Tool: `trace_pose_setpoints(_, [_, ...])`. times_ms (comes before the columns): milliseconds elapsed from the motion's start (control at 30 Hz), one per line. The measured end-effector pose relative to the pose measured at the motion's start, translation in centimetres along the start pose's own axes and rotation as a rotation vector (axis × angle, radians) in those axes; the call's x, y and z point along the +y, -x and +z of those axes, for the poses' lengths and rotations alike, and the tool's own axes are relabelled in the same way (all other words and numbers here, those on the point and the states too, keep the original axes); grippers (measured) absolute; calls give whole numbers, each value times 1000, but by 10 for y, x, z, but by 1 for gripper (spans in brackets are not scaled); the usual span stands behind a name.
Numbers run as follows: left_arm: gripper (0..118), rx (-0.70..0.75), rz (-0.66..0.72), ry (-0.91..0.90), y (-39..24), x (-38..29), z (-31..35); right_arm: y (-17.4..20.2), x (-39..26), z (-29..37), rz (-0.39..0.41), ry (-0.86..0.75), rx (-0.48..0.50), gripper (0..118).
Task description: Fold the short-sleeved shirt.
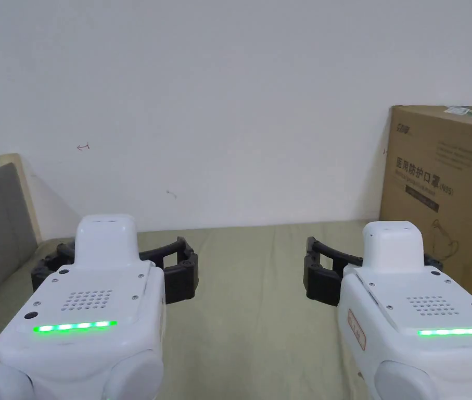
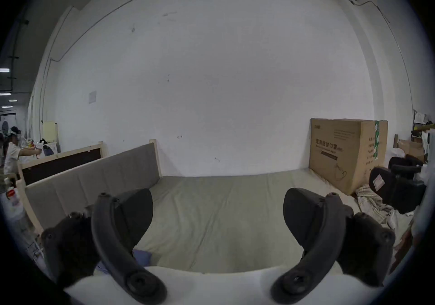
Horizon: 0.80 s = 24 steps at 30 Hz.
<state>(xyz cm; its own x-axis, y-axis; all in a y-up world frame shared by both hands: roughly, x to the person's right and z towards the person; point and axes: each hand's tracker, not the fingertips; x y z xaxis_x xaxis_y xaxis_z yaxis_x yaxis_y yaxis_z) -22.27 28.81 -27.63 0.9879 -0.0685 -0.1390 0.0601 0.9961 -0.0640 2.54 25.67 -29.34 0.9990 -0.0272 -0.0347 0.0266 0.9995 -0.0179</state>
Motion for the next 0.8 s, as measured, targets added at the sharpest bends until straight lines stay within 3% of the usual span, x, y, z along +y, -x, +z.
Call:
trace_pose_setpoints(133, [113,-95,41,36,6,-2,-2,1,-2,-2,18,-17,-6,92])
trace_pose_setpoints(400, [112,-103,9,64,5,-4,-9,1,-4,-4,27,-14,-2,92])
trace_pose_setpoints(800, [112,-9,-35,111,-1,-5,-15,-2,-7,-8,19,8,-4,92])
